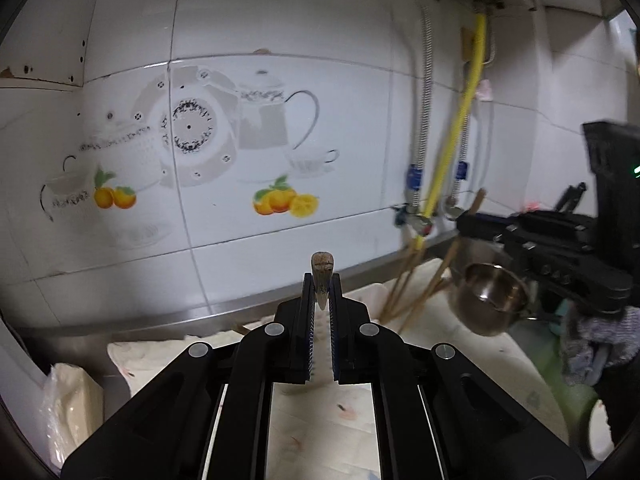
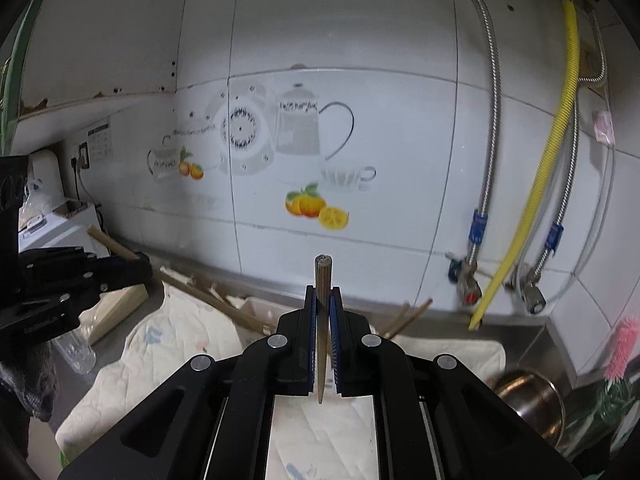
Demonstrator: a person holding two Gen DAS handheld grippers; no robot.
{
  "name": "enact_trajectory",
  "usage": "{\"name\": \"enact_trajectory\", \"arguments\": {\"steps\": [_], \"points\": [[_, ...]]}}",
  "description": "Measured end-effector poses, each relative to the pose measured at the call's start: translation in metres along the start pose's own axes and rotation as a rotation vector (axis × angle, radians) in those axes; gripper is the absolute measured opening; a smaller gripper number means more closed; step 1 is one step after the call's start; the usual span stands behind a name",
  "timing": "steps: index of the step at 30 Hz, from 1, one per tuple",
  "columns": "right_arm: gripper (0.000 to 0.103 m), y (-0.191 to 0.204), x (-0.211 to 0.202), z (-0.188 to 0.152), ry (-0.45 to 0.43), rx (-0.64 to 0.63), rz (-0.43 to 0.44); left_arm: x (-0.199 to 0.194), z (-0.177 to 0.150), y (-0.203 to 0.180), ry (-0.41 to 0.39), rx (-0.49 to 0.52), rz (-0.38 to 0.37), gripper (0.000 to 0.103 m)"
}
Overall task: Organize utensils
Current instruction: 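Lift both held chopsticks upright and carry them over the white holder, then lower the chopsticks into the holder and open both grippers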
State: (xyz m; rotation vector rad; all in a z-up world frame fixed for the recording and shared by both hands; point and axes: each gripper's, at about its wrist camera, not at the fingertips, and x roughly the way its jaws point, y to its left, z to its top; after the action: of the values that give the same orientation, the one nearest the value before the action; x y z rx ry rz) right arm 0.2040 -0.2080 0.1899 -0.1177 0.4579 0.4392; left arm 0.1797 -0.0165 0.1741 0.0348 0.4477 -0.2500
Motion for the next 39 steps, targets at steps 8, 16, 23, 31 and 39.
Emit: {"name": "enact_trajectory", "arguments": {"steps": [8,16,23,31,39], "points": [[0.006,-0.004,0.015,0.027,-0.044,-0.018,-0.043,0.047,-0.008,0.016,0.105,-0.003,0.041,0.005],[0.006,-0.014,0.044,0.029,-0.031,0.009,-0.064,0.070,-0.012,0.022,0.174,0.006,0.058,0.006],[0.006,-0.023,0.072,0.012,0.023,0.058,-0.048,0.081,-0.012,0.030,0.199,-0.025,0.055,0.006],[0.007,-0.028,0.095,-0.003,0.071,0.103,-0.030,0.080,-0.011,0.026,0.204,-0.011,0.047,0.006],[0.007,-0.034,0.106,-0.016,0.098,0.123,-0.039,0.079,-0.009,0.029,0.219,-0.016,0.050,0.006]]}}
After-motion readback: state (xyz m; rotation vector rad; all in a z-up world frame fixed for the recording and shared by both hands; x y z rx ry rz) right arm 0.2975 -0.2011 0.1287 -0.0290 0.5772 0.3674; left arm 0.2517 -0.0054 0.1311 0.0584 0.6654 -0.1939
